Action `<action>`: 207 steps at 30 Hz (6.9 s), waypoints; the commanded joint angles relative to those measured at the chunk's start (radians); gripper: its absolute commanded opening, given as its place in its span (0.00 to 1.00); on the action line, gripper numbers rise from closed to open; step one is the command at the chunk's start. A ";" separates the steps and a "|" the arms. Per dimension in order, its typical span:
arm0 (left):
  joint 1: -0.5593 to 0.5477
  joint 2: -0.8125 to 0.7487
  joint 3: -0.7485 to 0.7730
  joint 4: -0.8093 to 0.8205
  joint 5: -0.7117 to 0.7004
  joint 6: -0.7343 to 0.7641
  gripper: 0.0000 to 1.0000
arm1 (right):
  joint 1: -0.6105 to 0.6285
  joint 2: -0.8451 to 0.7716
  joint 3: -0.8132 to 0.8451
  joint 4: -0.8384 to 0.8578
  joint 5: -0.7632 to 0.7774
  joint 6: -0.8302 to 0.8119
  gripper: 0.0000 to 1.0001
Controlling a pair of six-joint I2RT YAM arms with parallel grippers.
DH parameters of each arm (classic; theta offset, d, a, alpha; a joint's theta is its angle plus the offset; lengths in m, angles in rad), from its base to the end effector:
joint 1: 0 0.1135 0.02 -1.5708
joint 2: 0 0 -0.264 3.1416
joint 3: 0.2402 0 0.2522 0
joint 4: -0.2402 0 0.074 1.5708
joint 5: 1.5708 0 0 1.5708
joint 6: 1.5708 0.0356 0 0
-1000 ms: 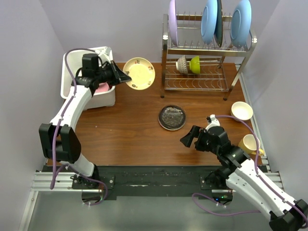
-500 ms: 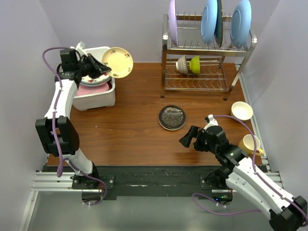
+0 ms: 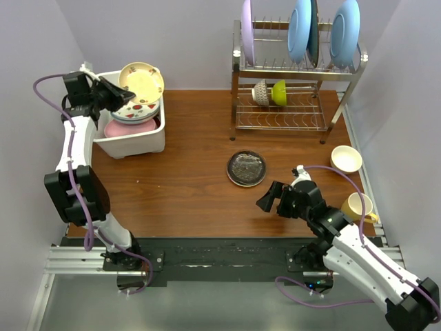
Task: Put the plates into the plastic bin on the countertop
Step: Place the plate in the plastic bin, then pick up the plate at the center of the board.
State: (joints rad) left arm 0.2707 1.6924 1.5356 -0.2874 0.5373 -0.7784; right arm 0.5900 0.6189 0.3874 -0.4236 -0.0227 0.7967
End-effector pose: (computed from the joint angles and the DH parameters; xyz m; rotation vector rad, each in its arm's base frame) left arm 0.3882 0.0888 0.3516 -0.7087 1.9270 -0.8599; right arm 0.1193 0.0808 0.2021 0.2286 2.3309 0.7581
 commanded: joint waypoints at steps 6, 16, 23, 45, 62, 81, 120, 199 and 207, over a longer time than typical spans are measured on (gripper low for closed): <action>0.070 0.061 -0.008 0.076 -0.097 -0.045 0.00 | 0.005 0.022 -0.012 0.060 -0.023 0.009 0.99; 0.070 0.161 0.052 0.045 -0.140 -0.055 0.00 | 0.005 0.042 -0.021 0.083 -0.029 0.009 0.99; 0.068 0.226 0.061 0.042 -0.128 -0.053 0.00 | 0.005 0.058 -0.025 0.092 -0.034 0.006 0.99; 0.051 0.351 0.156 -0.047 -0.056 0.007 0.18 | 0.004 0.096 -0.019 0.120 -0.052 0.009 0.99; 0.045 0.231 -0.032 -0.055 -0.023 0.030 0.52 | 0.005 0.113 -0.018 0.152 -0.078 0.010 0.99; 0.038 -0.177 -0.131 -0.015 0.006 0.103 0.84 | 0.005 0.093 0.001 0.128 -0.071 0.015 0.99; -0.821 -0.369 -0.620 0.086 -0.326 -0.015 0.86 | -0.042 0.488 0.246 0.187 0.112 0.015 0.94; -1.001 -0.082 -0.762 0.444 -0.496 -0.171 0.82 | -0.317 0.650 0.268 0.272 -0.339 -0.123 0.00; -0.989 -0.068 -0.793 0.528 -0.462 -0.191 0.77 | -0.320 0.624 0.254 0.261 -0.356 -0.129 0.00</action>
State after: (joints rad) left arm -0.7284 1.6161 0.7586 0.1356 0.0612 -0.9508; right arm 0.2775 1.2774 0.6456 -0.1658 -0.3382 0.6777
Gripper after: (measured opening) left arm 0.788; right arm 0.014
